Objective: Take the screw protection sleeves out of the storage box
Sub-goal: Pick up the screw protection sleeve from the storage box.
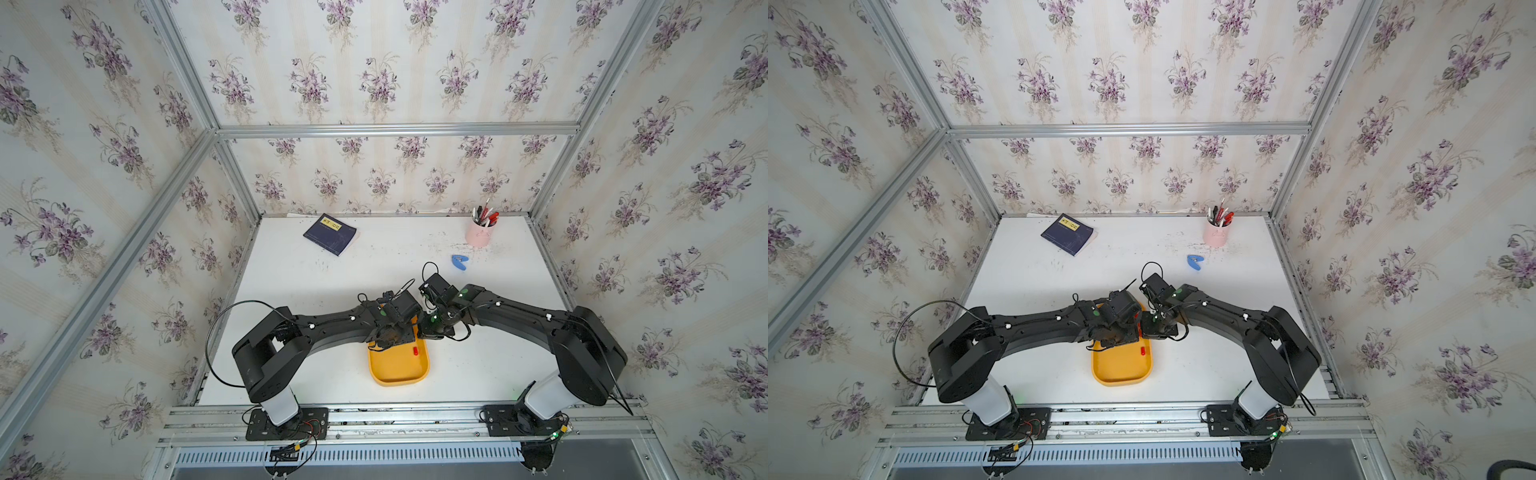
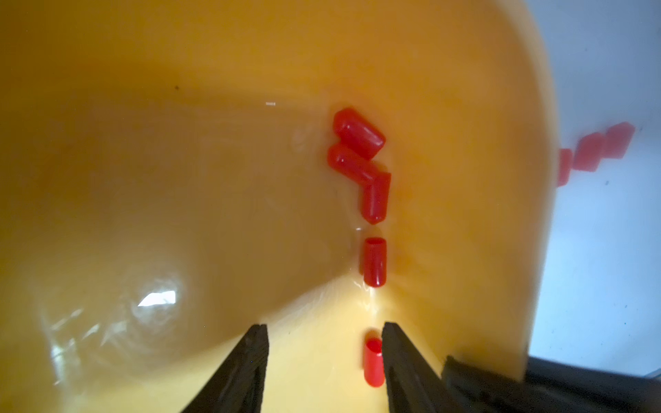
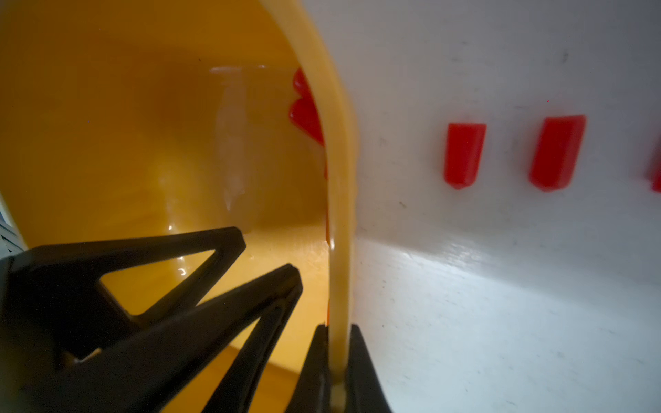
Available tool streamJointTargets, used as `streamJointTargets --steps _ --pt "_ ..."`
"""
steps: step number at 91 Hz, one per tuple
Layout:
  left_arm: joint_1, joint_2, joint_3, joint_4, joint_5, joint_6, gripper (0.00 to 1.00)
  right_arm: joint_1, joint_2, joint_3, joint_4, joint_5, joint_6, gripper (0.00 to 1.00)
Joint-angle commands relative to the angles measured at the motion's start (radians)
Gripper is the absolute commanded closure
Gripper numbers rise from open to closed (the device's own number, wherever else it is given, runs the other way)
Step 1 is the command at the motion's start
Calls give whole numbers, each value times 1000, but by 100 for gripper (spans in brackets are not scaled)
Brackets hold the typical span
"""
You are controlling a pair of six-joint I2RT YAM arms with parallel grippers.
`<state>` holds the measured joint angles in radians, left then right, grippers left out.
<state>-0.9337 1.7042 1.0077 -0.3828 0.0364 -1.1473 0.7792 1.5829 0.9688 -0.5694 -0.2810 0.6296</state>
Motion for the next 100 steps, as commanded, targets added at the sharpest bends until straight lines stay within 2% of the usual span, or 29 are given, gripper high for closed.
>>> streamJointTargets --steps 1,12,22,46,87,100 --pt "8 17 -3 62 -8 -29 49 5 -3 -5 -3 -4 13 100" --pt "18 39 -5 96 3 -34 55 6 -6 -12 5 -6 15 100" --pt "31 39 -24 153 14 -46 55 9 -5 -12 4 -5 13 100" --pt "31 95 13 150 79 -45 58 9 0 -9 6 -5 15 100" --pt "33 165 84 68 145 -19 83 10 6 -10 20 -13 16 100" --pt "34 146 67 67 138 -24 86 11 5 -13 21 -11 15 100"
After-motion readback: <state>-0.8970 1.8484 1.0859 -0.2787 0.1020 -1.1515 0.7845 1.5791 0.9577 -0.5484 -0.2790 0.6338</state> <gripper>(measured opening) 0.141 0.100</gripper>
